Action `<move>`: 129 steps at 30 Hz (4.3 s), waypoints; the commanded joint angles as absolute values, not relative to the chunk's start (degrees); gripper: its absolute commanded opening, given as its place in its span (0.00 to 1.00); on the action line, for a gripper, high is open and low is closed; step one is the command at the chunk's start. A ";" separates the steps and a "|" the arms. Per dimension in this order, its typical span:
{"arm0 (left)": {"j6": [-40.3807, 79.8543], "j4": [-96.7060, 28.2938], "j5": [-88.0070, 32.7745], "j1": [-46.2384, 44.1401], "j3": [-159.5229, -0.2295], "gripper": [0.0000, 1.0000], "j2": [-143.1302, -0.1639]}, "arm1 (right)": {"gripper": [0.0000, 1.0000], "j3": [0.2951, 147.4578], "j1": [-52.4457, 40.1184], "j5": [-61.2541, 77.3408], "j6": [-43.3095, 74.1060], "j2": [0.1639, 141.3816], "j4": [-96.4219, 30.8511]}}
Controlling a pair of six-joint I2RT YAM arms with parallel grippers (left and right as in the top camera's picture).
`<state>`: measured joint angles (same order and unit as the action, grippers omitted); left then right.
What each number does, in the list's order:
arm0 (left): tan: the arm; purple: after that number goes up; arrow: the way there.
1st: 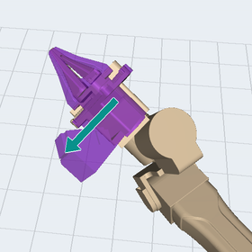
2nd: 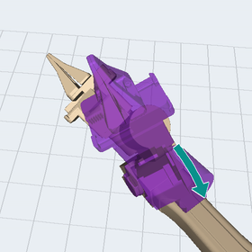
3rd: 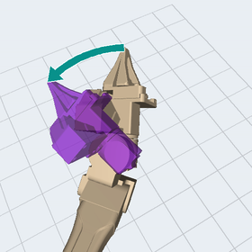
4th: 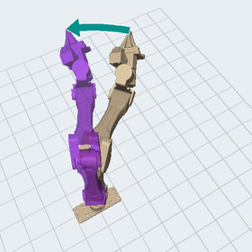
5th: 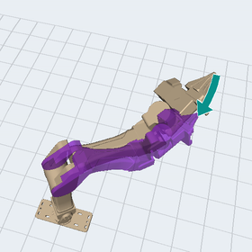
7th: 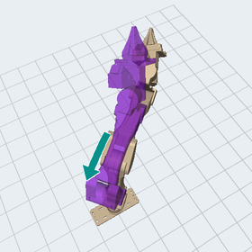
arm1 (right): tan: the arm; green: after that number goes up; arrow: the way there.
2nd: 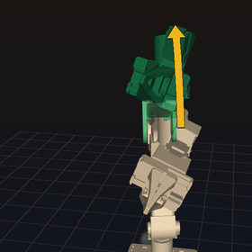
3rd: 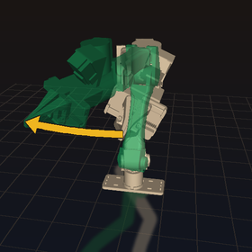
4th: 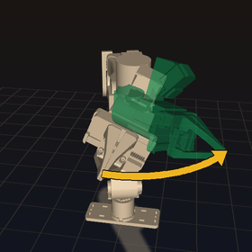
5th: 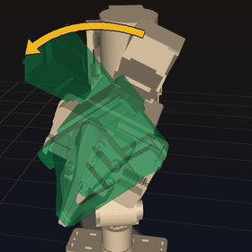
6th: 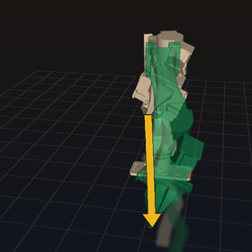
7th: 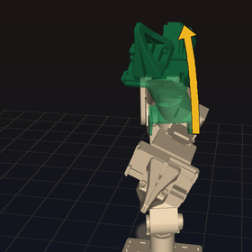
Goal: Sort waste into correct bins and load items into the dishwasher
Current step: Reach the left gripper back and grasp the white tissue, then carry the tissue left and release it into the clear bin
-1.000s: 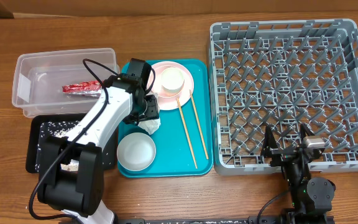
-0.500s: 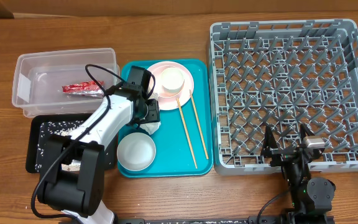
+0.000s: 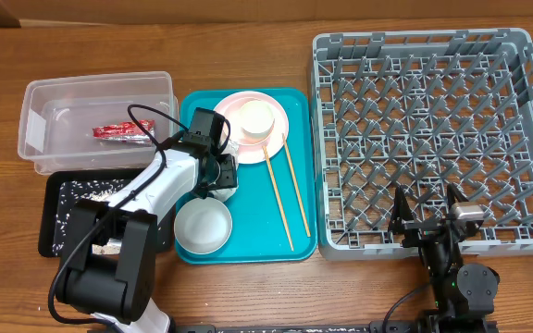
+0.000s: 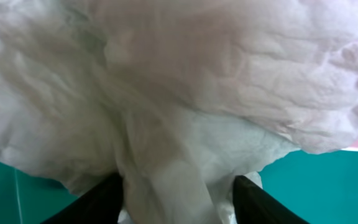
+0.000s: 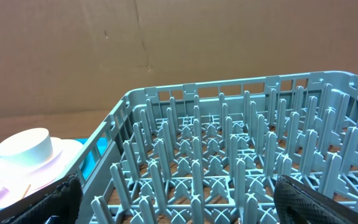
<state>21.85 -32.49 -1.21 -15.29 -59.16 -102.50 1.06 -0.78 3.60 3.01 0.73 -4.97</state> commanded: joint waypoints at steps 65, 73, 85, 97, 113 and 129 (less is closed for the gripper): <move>26.41 -51.57 13.54 3.86 -82.21 0.07 -100.92 | 1.00 0.49 -0.56 3.25 3.44 0.23 -4.58; 26.41 -50.48 13.56 3.86 -82.21 0.10 -101.01 | 1.00 0.49 -0.58 3.25 3.44 0.23 -4.58; 26.39 -50.17 14.61 3.86 -82.21 0.11 -105.01 | 1.00 0.49 -0.56 3.25 3.44 0.23 -4.58; 26.39 -55.07 14.76 3.73 -86.30 0.33 -104.42 | 1.00 0.49 -0.58 3.25 3.44 0.23 -4.58; 27.51 -61.84 13.80 4.23 -94.24 0.05 -101.54 | 1.00 0.49 -0.58 3.25 3.44 0.23 -4.58; 19.35 -68.84 -10.68 4.10 -94.30 0.04 -101.45 | 1.00 0.49 -0.56 3.27 3.44 0.23 -4.58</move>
